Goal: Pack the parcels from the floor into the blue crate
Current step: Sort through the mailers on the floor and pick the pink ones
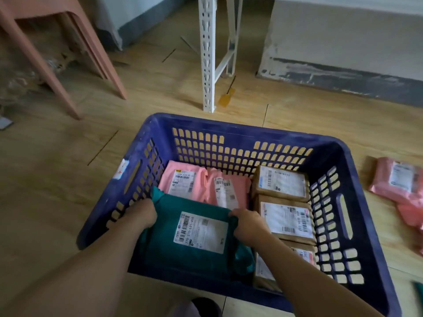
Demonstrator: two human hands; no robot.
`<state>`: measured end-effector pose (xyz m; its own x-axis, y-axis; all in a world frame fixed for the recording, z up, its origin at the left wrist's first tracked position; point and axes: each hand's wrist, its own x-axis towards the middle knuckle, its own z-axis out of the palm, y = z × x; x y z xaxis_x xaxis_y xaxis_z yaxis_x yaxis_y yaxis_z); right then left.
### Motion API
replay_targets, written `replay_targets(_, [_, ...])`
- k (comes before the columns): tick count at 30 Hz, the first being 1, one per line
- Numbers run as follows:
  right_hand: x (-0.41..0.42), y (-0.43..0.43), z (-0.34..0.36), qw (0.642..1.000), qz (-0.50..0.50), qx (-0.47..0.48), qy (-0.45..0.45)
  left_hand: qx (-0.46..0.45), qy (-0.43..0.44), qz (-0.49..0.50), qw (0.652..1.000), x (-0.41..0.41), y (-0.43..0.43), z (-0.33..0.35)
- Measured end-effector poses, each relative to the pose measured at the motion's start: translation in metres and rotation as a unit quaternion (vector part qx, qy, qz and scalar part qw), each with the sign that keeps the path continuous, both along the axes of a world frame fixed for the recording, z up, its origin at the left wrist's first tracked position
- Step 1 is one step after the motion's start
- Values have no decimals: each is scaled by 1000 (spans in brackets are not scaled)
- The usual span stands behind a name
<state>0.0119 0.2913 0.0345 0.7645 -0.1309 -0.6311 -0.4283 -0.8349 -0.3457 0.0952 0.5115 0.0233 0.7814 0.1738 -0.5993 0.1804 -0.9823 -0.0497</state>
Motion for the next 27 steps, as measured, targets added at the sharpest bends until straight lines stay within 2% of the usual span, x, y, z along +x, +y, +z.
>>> replay_targets(3, [0, 2, -6, 993, 78, -89, 6, 76, 6, -69, 995, 4, -5, -1])
replay_targets(7, [3, 8, -4, 945, 225, -236, 8, 124, 5, -102, 987, 7, -11, -3])
replay_targets(10, [9, 8, 2, 931, 251, -259, -51, 126, -113, -190, 967, 5, -26, 9])
replay_targets(12, [13, 9, 1, 932, 249, -240, -113, 78, -171, -254, 949, 8, -39, 13])
replay_targets(13, [14, 11, -1, 934, 250, -227, -121, 40, -163, -268, 949, 9, -46, 12])
replay_targets(15, [14, 13, -9, 950, 231, -196, -69, -15, -72, -277, 958, 8, -59, 6])
replay_targets(17, [11, 13, -21, 962, 220, -158, 31, -15, 52, -283, 958, 7, -65, -1])
replay_targets(19, [10, 10, -30, 965, 220, -102, 101, -5, 118, -272, 955, 10, -66, -3])
replay_targets(23, [15, 2, -40, 973, 174, -4, 152, 20, 173, -254, 951, 16, -73, -12])
replay_targets(27, [15, 6, -51, 968, 145, 24, 204, 51, 198, -236, 950, 14, -85, -18])
